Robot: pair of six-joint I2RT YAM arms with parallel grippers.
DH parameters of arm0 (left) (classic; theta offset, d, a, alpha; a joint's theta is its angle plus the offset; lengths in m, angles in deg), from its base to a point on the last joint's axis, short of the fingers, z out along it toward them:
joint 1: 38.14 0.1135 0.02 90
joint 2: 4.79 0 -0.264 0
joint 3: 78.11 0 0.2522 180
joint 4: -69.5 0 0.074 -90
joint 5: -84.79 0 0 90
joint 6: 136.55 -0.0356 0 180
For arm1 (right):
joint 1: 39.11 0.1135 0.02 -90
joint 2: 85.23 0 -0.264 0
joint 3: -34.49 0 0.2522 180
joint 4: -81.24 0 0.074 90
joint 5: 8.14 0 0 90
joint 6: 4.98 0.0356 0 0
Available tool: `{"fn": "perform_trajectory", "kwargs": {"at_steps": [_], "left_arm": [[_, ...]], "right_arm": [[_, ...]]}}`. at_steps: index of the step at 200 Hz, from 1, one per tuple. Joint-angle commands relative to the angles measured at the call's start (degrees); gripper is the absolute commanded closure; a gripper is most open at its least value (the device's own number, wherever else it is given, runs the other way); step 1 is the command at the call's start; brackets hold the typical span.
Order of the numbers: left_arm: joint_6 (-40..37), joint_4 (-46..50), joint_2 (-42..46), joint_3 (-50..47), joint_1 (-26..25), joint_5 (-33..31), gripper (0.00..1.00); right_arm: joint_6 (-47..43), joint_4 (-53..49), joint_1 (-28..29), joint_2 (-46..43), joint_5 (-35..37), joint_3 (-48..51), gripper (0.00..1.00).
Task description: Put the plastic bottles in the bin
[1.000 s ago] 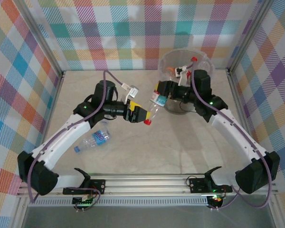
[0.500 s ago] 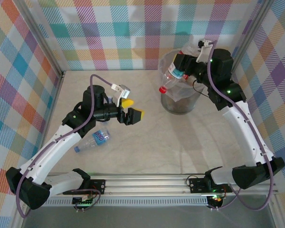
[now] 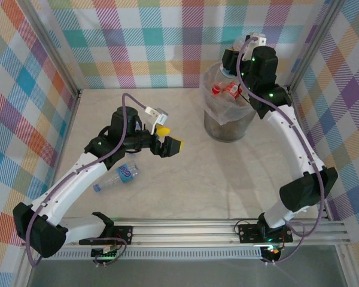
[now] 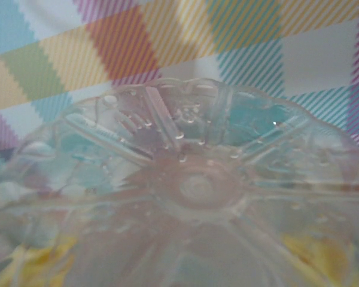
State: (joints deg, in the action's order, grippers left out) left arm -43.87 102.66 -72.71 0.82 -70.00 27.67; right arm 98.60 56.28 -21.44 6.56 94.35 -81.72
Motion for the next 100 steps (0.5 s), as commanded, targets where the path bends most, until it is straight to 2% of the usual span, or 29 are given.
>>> {"fn": "perform_trajectory", "kwargs": {"at_steps": [1,46,100], "left_arm": [[-1.62,0.88,-0.55,0.69,-0.4,-0.89,0.0],[-2.31,1.39,-1.42,0.71,-0.4,-1.35,0.0],[-3.2,1.9,-2.55,0.47,-0.4,-2.95,0.0]], "right_arm": [[-0.77,2.96,-2.19,2.2,2.25,-3.49,0.47],[0.65,3.98,-5.13,7.35,1.15,-7.84,0.47],[-0.18,4.91,-5.67,14.88,2.2,-11.56,0.46]]}}
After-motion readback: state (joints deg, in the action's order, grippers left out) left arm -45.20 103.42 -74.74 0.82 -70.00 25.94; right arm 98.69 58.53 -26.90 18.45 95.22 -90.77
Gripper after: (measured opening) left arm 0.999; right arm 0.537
